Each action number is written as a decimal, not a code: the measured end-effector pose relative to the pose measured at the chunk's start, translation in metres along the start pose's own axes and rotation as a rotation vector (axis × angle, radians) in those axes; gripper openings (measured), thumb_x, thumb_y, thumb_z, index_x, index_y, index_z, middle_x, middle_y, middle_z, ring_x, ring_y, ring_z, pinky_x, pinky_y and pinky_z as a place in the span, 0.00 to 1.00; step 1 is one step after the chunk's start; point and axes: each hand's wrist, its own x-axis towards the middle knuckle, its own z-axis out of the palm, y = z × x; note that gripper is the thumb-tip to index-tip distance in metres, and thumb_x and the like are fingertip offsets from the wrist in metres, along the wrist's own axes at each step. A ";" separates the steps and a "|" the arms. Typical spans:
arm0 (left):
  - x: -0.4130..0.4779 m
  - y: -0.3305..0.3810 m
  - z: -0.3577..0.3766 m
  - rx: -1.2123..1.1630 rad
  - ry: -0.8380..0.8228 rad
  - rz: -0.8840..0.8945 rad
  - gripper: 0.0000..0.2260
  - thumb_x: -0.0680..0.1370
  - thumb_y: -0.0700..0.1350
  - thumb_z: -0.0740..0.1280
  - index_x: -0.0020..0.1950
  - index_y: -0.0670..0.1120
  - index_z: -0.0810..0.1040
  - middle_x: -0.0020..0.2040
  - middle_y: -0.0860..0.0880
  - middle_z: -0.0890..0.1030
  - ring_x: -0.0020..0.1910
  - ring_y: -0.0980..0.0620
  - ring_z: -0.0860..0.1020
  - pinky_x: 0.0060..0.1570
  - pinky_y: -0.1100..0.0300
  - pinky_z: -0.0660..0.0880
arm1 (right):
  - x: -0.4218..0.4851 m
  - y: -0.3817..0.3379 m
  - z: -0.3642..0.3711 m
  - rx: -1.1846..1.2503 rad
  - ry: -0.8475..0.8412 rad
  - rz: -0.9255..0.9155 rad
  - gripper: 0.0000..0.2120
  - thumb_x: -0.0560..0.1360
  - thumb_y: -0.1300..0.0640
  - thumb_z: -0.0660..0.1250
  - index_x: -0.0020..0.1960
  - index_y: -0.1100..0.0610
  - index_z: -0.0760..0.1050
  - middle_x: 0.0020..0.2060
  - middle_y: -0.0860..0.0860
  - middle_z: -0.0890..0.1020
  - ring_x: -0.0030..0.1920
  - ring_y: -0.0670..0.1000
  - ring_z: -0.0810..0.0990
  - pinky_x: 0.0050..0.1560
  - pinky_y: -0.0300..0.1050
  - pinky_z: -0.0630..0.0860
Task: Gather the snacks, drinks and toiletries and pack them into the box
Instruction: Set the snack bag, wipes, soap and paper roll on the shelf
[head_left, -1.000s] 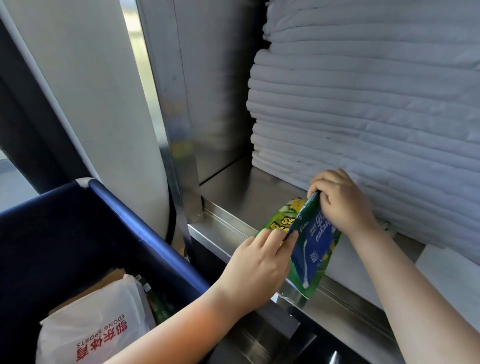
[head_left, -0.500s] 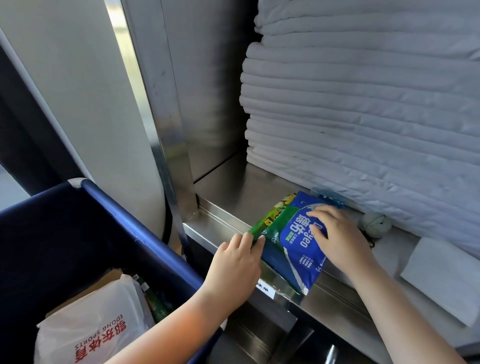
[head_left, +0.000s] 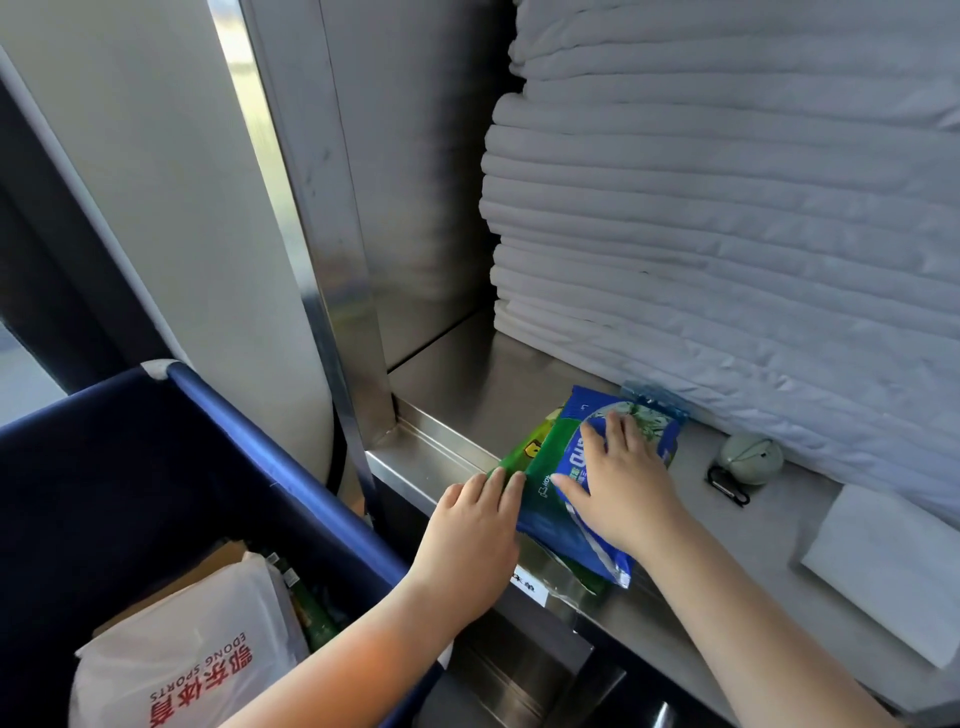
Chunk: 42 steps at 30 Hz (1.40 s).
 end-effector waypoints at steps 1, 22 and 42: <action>0.000 -0.001 0.001 -0.001 0.018 0.010 0.28 0.61 0.48 0.74 0.60 0.43 0.79 0.54 0.47 0.82 0.48 0.49 0.81 0.45 0.60 0.78 | 0.002 0.001 0.001 0.022 -0.007 -0.048 0.34 0.78 0.39 0.52 0.76 0.58 0.51 0.76 0.61 0.50 0.76 0.58 0.46 0.73 0.52 0.48; 0.004 -0.010 0.023 0.029 -0.077 -0.019 0.30 0.77 0.47 0.57 0.77 0.50 0.50 0.73 0.47 0.63 0.68 0.48 0.66 0.66 0.55 0.62 | -0.003 -0.002 0.005 -0.040 0.032 -0.196 0.43 0.72 0.29 0.53 0.76 0.55 0.48 0.74 0.54 0.56 0.73 0.55 0.54 0.68 0.51 0.60; 0.040 -0.046 0.012 0.021 -0.055 0.160 0.27 0.80 0.57 0.53 0.77 0.51 0.51 0.77 0.48 0.52 0.76 0.48 0.48 0.73 0.54 0.44 | 0.025 0.007 -0.003 0.257 -0.224 -0.351 0.39 0.74 0.57 0.64 0.76 0.45 0.45 0.76 0.41 0.42 0.75 0.45 0.38 0.68 0.41 0.34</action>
